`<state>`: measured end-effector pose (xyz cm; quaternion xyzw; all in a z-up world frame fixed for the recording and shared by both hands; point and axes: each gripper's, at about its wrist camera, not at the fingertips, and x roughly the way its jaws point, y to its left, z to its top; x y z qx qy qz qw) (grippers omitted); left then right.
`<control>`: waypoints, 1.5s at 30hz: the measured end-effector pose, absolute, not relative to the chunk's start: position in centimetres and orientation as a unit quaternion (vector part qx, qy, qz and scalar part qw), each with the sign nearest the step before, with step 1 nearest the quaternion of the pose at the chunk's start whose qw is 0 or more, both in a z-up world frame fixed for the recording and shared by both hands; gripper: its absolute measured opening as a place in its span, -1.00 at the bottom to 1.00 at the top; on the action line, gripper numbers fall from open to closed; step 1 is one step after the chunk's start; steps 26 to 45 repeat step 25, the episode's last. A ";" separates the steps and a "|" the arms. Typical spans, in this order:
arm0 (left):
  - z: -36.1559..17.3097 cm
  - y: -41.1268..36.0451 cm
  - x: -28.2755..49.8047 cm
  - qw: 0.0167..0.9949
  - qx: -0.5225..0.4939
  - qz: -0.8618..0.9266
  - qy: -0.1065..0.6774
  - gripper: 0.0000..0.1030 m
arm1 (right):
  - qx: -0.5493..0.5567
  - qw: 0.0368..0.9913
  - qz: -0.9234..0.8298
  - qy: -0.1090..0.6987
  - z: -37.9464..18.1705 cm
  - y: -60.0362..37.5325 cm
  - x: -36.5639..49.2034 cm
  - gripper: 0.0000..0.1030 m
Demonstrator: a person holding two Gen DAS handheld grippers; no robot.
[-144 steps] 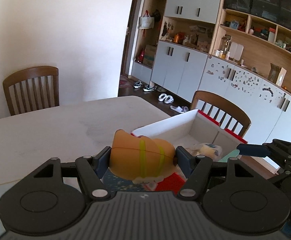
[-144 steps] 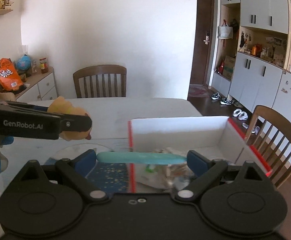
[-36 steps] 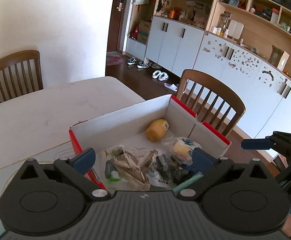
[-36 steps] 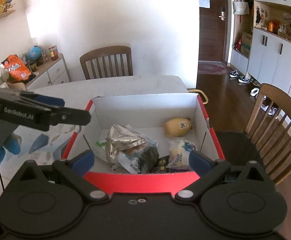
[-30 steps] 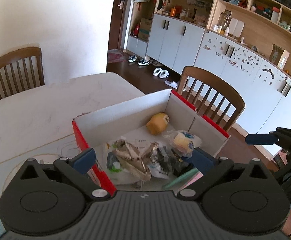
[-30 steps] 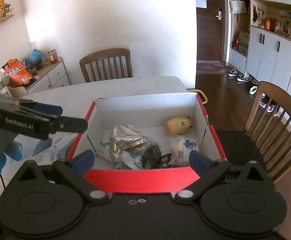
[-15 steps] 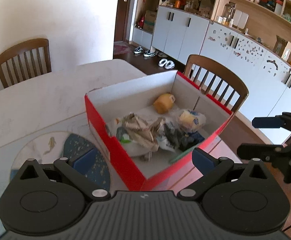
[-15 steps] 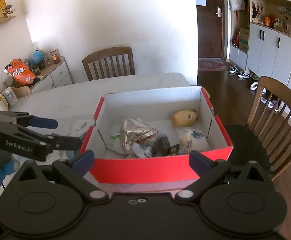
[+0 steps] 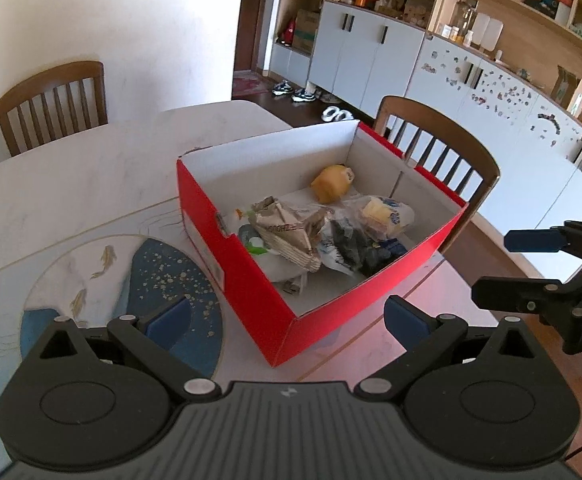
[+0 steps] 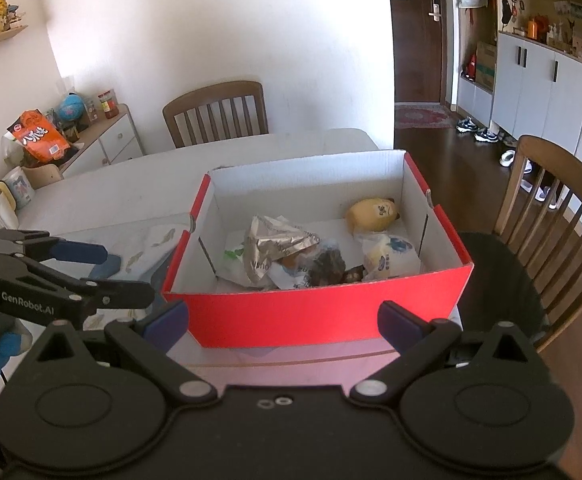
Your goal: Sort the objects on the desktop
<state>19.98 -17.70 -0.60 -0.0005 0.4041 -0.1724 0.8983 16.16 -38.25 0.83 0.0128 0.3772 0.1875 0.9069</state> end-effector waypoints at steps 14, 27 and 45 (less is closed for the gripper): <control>-1.0 -18.0 20.0 0.904 0.019 -0.153 0.399 1.00 | 0.017 0.903 0.178 0.390 0.0 -38.2 16.2 0.96; -1.0 -17.7 20.2 0.902 0.015 -0.166 0.399 1.00 | 0.017 0.901 0.175 0.397 -0.3 -38.0 16.6 0.96; -1.0 -17.7 20.2 0.902 0.015 -0.166 0.399 1.00 | 0.017 0.901 0.175 0.397 -0.3 -38.0 16.6 0.96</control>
